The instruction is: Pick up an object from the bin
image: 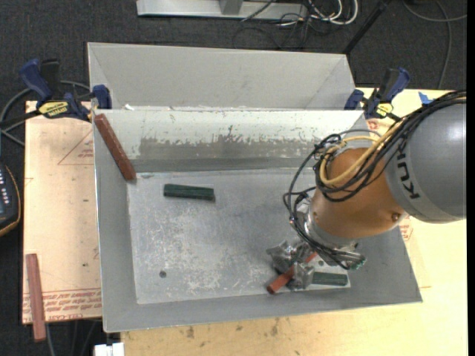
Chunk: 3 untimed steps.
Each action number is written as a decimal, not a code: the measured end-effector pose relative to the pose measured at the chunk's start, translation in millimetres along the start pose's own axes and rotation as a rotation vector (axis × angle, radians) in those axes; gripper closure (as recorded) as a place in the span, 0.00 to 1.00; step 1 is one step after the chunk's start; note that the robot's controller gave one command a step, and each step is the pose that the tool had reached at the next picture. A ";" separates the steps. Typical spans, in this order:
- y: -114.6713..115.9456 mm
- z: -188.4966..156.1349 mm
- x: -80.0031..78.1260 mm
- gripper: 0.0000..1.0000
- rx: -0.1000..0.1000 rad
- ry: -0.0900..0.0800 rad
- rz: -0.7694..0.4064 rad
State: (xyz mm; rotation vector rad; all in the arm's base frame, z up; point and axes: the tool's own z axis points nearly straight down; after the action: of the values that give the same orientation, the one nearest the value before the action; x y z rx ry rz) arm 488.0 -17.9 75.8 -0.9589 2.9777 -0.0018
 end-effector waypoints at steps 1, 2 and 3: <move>-19.3 -136.7 10.5 1.00 0.001 0.004 0.007; -19.2 -86.4 24.7 1.00 -0.010 0.013 -0.237; -19.5 -87.2 24.2 0.00 -0.009 0.011 -0.236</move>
Offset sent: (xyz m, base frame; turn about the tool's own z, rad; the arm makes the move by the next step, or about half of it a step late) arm -0.0015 -0.0218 0.1328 0.0027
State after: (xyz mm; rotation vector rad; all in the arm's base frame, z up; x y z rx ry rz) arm 478.6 -48.1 162.8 -1.3088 2.8561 0.0032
